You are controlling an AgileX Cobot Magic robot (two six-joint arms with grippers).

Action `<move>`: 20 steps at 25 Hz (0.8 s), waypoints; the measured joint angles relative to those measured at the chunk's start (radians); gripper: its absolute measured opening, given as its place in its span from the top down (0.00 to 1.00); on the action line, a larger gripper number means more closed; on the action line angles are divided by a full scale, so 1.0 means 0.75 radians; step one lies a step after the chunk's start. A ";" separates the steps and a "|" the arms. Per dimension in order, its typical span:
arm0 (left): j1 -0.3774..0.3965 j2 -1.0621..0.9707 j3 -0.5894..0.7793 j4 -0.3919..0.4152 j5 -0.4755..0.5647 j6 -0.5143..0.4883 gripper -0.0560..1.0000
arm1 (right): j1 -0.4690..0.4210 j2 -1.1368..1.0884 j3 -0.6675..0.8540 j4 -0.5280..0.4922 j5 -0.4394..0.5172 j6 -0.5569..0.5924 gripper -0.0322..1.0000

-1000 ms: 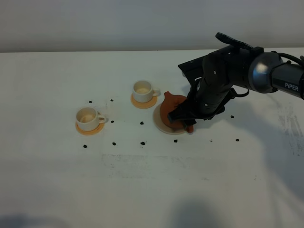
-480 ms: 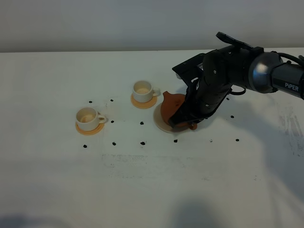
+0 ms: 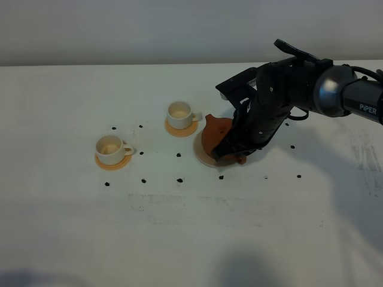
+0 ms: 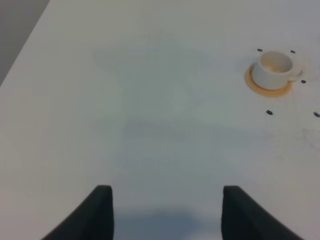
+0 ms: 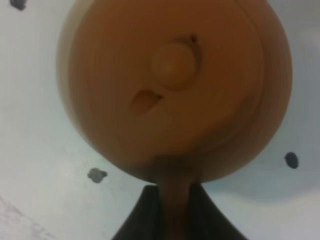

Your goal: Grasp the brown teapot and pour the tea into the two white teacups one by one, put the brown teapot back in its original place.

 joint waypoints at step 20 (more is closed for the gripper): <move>0.000 0.000 0.000 0.000 0.000 0.000 0.48 | 0.000 -0.108 0.000 -0.073 -0.075 0.000 0.88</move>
